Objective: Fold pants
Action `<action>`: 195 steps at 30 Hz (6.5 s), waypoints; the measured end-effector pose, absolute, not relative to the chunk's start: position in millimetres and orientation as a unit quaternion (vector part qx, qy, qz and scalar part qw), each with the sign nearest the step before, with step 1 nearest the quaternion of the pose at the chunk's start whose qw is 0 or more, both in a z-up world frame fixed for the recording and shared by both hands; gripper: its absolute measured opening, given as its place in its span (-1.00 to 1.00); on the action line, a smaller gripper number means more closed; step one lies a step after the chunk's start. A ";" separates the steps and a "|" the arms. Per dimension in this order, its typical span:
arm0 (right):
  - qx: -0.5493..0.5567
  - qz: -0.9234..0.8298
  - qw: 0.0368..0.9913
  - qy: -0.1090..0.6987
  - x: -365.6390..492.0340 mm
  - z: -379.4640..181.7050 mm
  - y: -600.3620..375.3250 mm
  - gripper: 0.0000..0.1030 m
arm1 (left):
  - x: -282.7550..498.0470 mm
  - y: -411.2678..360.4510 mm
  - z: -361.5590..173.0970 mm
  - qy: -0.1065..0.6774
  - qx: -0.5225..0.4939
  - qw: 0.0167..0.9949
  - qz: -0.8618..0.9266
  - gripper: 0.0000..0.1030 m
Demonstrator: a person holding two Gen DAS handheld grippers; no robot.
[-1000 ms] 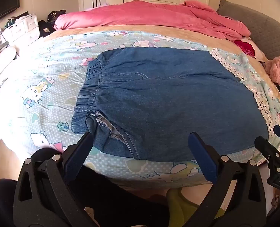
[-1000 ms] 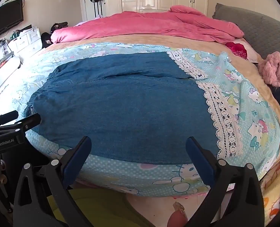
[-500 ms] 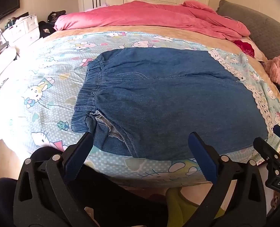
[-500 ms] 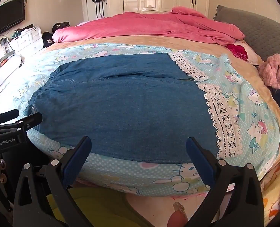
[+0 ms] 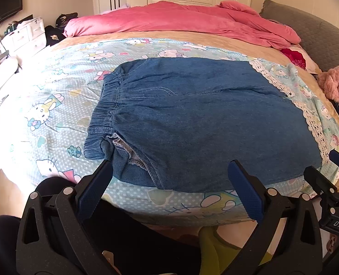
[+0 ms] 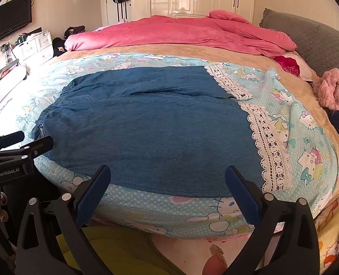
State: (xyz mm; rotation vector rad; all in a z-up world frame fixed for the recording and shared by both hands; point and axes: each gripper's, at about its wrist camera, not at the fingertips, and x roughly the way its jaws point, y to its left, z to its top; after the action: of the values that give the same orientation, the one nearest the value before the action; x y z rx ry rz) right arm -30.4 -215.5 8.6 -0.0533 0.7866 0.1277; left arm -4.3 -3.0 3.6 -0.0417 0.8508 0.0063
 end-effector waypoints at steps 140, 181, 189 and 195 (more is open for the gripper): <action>-0.251 0.233 0.840 0.421 323.3 -37.1 -26.5 0.82 | 227.3 135.7 -24.5 0.448 -0.041 0.893 -0.021 -0.45; 0.008 0.248 0.874 0.418 153.2 35.9 -160.7 0.30 | 58.4 97.3 11.0 0.402 -0.049 0.905 -0.129 -0.46; 0.079 0.184 0.860 0.469 189.6 18.8 -153.1 0.21 | 43.7 87.6 -0.2 0.411 -0.039 0.900 -0.136 -0.46; 0.085 0.176 0.866 0.460 177.3 10.9 -157.3 -0.96 | 40.6 91.5 0.5 0.409 -0.043 0.901 -0.137 -0.43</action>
State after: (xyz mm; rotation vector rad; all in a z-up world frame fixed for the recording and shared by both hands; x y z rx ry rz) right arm 177.3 -157.3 10.9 0.1773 0.9638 0.3679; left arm 40.6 91.5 0.5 -0.0883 0.8453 -0.2834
